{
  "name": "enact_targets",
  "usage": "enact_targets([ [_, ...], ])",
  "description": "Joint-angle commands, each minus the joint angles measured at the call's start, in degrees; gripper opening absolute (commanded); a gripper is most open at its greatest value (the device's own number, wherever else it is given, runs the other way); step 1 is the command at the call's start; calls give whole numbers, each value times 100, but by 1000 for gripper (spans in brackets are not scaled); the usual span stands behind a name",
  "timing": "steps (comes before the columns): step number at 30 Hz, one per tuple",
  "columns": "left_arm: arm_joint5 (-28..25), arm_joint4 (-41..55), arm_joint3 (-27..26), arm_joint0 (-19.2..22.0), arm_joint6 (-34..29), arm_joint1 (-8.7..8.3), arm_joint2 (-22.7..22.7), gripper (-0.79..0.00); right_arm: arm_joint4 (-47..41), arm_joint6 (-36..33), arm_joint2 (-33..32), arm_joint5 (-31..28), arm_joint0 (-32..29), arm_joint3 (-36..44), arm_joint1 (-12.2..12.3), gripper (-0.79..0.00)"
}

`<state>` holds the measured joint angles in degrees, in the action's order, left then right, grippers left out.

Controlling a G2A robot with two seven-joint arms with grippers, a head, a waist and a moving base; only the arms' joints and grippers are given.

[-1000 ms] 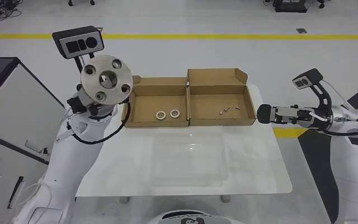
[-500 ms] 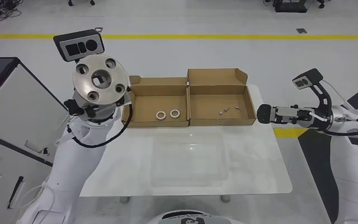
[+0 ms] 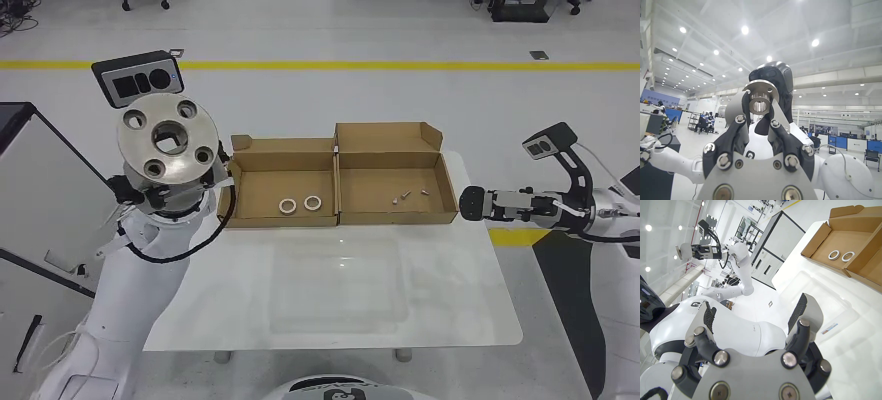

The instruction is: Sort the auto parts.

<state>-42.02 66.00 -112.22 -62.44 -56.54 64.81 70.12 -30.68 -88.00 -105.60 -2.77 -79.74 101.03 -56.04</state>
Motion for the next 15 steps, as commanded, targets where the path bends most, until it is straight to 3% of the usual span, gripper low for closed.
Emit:
enact_targets([
  [1,126,-253,17,-21,60,-9,65,-785,0,0,0,0,0,0,0,0],
  [15,1412,-2758,419,-290,84,-92,290,-785,0,0,0,0,0,0,0,0],
])
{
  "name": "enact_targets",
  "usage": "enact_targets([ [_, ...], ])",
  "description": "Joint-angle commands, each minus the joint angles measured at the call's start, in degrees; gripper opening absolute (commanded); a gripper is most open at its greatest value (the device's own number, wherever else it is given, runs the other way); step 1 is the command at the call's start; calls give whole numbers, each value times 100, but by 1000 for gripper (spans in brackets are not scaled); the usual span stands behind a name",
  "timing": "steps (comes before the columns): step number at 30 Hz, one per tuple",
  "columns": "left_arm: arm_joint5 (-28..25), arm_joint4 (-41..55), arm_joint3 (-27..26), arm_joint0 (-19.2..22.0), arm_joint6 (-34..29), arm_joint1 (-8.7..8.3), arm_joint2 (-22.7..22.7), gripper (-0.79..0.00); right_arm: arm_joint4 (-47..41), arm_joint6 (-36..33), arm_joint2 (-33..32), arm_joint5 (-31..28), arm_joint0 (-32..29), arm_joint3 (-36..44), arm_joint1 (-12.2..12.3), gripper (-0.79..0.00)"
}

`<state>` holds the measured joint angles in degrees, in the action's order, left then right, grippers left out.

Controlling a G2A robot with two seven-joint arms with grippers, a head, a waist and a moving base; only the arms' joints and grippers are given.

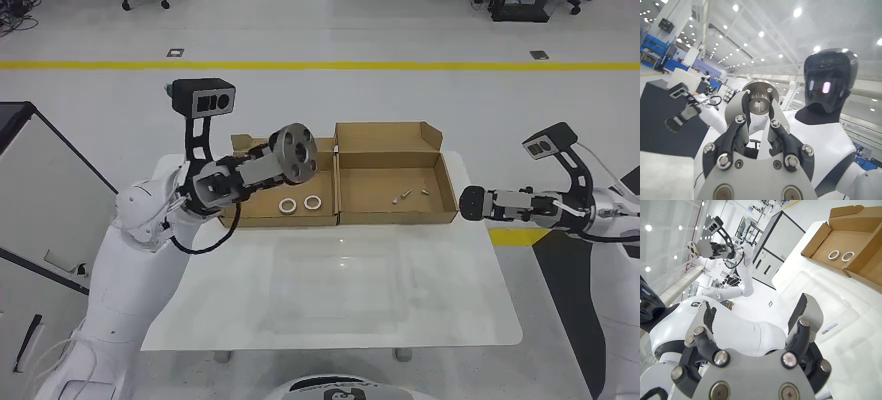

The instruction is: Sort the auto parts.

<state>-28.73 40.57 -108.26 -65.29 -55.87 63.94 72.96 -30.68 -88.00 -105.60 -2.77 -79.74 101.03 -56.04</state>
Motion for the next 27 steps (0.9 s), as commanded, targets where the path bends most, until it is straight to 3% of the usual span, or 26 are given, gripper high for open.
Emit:
enact_targets([
  [1,152,-441,36,9,2,-14,23,-785,0,0,0,0,0,0,0,0],
  [9,779,-2130,258,121,96,-79,96,-785,0,0,0,0,0,0,0,0],
  [27,1524,-5074,712,486,-173,-214,-96,-785,0,0,0,0,0,0,0,0],
])
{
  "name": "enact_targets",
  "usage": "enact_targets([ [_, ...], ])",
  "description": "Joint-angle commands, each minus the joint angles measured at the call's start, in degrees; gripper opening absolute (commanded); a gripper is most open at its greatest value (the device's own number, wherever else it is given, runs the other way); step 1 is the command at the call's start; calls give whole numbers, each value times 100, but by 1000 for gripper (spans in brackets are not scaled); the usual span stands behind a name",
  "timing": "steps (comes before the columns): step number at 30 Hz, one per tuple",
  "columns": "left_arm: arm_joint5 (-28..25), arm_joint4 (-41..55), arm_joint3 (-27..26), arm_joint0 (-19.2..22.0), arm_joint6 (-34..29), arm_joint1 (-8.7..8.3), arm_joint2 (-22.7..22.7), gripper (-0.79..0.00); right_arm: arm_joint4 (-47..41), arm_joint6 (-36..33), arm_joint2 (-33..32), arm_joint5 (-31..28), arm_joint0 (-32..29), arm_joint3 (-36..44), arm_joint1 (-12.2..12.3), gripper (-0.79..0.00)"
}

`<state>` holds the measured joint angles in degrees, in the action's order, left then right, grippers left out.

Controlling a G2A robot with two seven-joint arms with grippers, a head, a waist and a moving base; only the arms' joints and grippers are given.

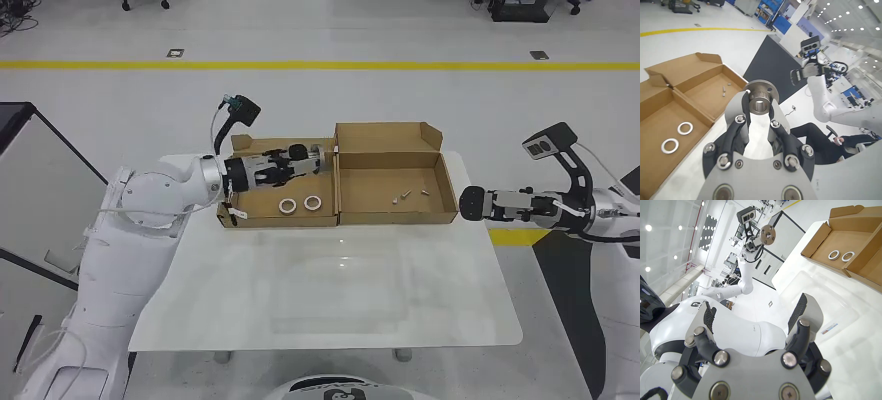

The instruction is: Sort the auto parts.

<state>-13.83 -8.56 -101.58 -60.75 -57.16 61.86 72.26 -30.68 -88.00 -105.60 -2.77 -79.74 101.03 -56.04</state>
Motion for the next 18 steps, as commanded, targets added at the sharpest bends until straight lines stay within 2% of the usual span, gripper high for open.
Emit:
enact_targets([
  [1,55,-359,93,84,-112,-14,-60,-785,0,0,0,0,0,0,0,0],
  [9,212,-1210,851,593,-517,6,-596,-785,0,0,0,0,0,0,0,0],
  [18,273,-1908,2158,1423,-472,201,-1533,-785,0,0,0,0,0,0,0,0],
])
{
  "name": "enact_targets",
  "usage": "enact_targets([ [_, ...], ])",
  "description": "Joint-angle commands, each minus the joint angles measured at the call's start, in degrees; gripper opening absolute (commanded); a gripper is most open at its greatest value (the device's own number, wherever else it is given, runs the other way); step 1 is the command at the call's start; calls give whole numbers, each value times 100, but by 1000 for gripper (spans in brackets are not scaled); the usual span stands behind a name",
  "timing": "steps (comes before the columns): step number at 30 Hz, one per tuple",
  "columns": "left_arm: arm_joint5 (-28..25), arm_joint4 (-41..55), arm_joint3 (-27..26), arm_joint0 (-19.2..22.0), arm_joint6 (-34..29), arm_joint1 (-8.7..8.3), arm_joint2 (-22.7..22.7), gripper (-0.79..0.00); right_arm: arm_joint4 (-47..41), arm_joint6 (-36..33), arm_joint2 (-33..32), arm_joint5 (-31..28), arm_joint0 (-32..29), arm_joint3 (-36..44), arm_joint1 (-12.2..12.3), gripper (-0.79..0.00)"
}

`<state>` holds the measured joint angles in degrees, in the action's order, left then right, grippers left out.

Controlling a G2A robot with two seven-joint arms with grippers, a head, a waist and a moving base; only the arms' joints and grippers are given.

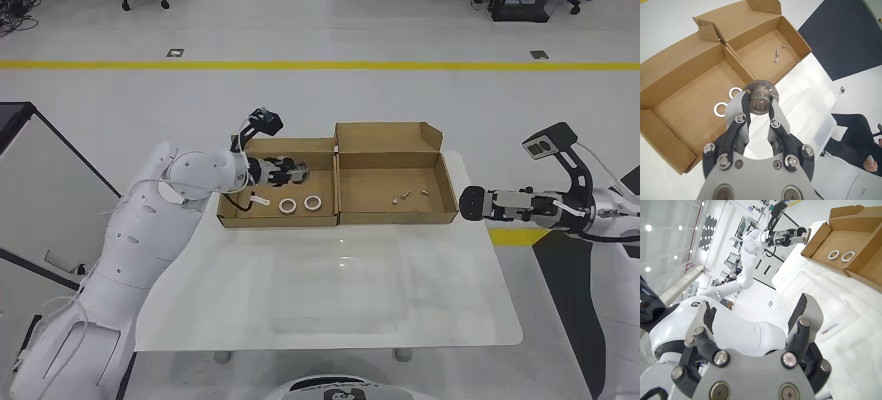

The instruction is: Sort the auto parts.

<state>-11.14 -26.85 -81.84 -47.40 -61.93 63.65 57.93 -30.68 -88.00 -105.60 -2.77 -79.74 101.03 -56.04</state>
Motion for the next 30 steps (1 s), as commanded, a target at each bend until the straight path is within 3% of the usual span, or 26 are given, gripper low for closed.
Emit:
enact_targets([
  [1,3,-97,346,173,38,50,-186,-785,0,0,0,0,0,0,0,0],
  [12,-21,-623,2008,797,31,266,-857,-785,0,0,0,0,0,0,0,0],
  [30,-198,-1070,3423,1223,107,508,-1333,-785,0,0,0,0,0,0,0,0],
])
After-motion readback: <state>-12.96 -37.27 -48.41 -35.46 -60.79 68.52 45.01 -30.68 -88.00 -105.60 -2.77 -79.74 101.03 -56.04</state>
